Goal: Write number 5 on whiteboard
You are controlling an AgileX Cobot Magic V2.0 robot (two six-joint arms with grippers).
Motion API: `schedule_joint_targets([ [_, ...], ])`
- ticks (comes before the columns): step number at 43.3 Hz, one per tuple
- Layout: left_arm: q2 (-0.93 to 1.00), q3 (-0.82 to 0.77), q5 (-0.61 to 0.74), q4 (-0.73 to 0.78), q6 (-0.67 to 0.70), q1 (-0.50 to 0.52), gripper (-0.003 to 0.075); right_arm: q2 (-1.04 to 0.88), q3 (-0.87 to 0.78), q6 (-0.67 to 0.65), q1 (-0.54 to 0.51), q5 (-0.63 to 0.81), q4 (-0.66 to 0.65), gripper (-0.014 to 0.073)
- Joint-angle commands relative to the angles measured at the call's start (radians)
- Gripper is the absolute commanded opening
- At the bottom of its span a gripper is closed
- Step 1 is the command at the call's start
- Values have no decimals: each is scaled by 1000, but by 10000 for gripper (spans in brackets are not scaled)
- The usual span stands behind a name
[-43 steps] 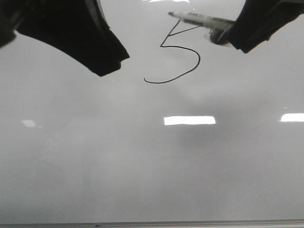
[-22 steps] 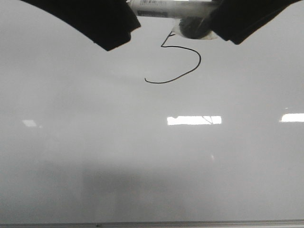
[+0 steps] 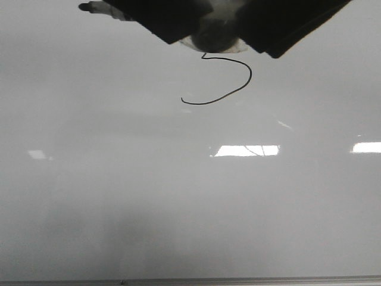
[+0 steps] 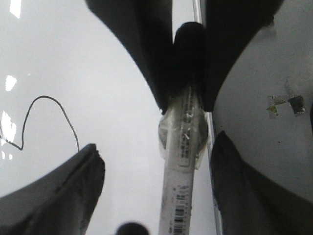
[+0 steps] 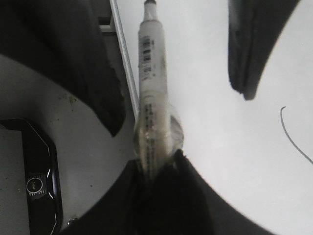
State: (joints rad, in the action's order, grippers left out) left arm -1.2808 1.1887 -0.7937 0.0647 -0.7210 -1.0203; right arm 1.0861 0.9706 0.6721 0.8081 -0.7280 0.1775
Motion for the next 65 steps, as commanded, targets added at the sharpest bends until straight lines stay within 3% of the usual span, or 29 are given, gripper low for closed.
schedule_joint_targets([
  [1,30,38,44,2,-1,-7,406,-24,30,12,3,61,11,-60],
  [10,20,38,-32,2,-1,-7,289,-24,30,12,3,66,11,-60],
  [27,20,38,-36,2,-1,-7,56,-24,30,11,3,44,11,-46],
  [31,20,38,-36,2,-1,-7,28,-24,30,11,2,44,11,50],
  [36,20,38,-36,3,8,-7,29,-24,30,-10,-8,40,9,310],
  [40,20,38,-36,3,92,28,29,-38,30,-80,-45,21,-6,436],
  [47,35,14,-25,-74,141,182,29,-126,-20,-158,-169,40,-45,352],
  [54,94,-69,64,-304,143,429,29,-284,-169,-312,-319,147,-45,246],
  [58,133,-137,104,-444,143,601,29,-378,-263,-435,-396,199,-45,139],
  [65,192,-275,165,-553,143,886,29,-513,-392,-548,-503,230,-45,-60],
])
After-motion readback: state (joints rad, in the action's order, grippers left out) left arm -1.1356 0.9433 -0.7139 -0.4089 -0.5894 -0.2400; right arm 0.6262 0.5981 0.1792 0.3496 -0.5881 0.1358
